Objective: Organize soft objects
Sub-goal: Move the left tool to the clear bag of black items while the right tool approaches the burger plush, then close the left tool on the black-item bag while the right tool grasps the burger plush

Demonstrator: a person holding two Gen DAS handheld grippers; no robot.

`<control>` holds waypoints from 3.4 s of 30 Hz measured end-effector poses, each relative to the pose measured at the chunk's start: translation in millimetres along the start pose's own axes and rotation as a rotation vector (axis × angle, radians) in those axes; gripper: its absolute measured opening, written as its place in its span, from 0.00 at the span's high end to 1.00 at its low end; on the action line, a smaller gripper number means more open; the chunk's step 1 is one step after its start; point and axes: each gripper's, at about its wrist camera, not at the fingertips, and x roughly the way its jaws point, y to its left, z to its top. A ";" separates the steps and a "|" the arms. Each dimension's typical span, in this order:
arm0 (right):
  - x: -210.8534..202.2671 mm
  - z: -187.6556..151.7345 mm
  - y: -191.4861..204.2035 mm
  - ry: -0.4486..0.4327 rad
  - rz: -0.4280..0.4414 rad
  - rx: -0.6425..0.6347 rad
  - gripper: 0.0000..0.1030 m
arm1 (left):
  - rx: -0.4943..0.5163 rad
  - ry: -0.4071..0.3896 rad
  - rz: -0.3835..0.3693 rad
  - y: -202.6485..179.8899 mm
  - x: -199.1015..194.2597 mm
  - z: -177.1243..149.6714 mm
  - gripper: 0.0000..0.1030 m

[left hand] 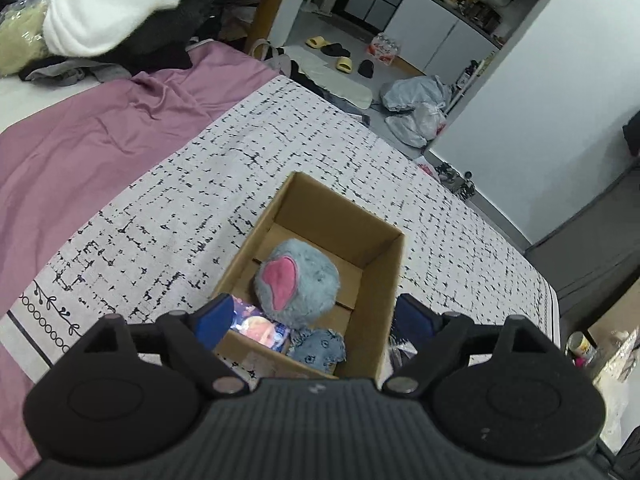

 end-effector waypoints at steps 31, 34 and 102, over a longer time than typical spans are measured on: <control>-52.1 17.0 -64.2 0.025 -0.012 -0.217 0.00 | 0.234 -0.021 0.008 -84.3 6.5 -69.4 0.16; -52.4 20.3 -75.7 0.032 0.001 -0.211 0.00 | 0.237 -0.014 0.010 -93.2 11.4 -75.9 0.16; 77.9 25.3 -166.7 0.151 0.092 -0.046 0.25 | 0.279 0.116 0.056 -152.4 158.3 -119.8 0.65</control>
